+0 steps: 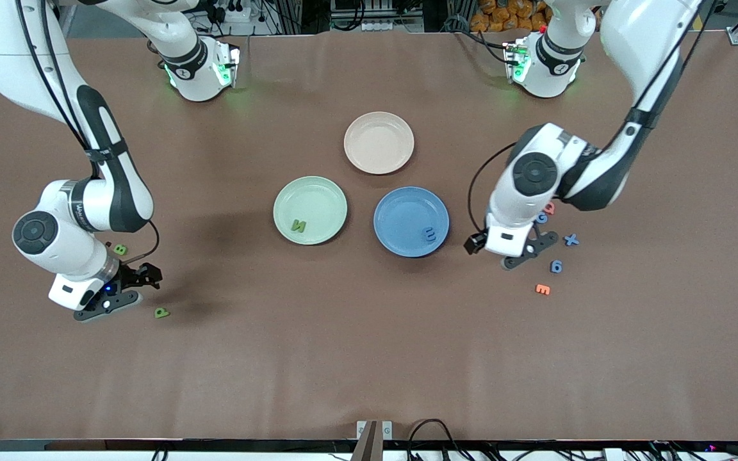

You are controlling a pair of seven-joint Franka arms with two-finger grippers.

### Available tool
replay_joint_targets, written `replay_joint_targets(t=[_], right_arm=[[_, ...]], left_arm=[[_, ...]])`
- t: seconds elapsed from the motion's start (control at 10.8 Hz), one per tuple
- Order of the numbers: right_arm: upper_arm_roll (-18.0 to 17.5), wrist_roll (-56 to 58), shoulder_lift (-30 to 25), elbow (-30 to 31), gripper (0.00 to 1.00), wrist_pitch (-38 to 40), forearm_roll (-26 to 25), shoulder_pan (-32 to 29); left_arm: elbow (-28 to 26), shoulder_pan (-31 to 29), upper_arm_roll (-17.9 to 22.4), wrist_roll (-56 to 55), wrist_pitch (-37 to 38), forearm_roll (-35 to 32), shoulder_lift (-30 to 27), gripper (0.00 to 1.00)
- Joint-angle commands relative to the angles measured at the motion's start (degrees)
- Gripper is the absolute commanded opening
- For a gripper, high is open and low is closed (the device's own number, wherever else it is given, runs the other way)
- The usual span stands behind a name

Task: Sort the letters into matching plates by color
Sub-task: 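Return the right gripper to the green P while the left gripper reaches blue g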

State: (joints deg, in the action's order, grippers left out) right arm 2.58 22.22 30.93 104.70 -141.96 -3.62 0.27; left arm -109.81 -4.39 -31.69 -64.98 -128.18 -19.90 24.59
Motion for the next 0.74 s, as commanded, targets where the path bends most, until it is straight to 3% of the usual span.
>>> replay_joint_targets(t=[0.0, 0.19, 0.37, 0.56, 0.65], right_arm=[[-2.04, 1.78, 3.60, -4.23, 1.00, -0.86, -0.60, -1.50], [-2.31, 1.87, 5.62, -6.43, 1.00, -0.86, -0.69, -1.32], [-2.31, 1.78, 7.38, -8.11, 1.00, -0.95, -0.78, -1.23], [-2.31, 1.69, 9.14, -9.60, 1.00, -0.95, -1.39, -1.32], [-2.31, 1.69, 9.84, -10.65, 1.00, -0.95, -1.57, -1.49]], left_arm=[[-5.22, -4.28, -0.91, 13.15, -0.05, -1.28, -6.12, 1.00], [-6.03, -11.83, -3.18, 23.10, -0.23, -0.85, -6.57, 1.00], [-8.48, -23.58, -9.23, 33.73, -1.71, -0.85, -6.57, 1.00], [-12.86, -33.10, -13.73, 40.78, -8.19, -1.19, -6.48, 1.00], [-14.97, -33.83, -13.74, 41.68, -11.88, -1.37, -6.31, 1.00]])
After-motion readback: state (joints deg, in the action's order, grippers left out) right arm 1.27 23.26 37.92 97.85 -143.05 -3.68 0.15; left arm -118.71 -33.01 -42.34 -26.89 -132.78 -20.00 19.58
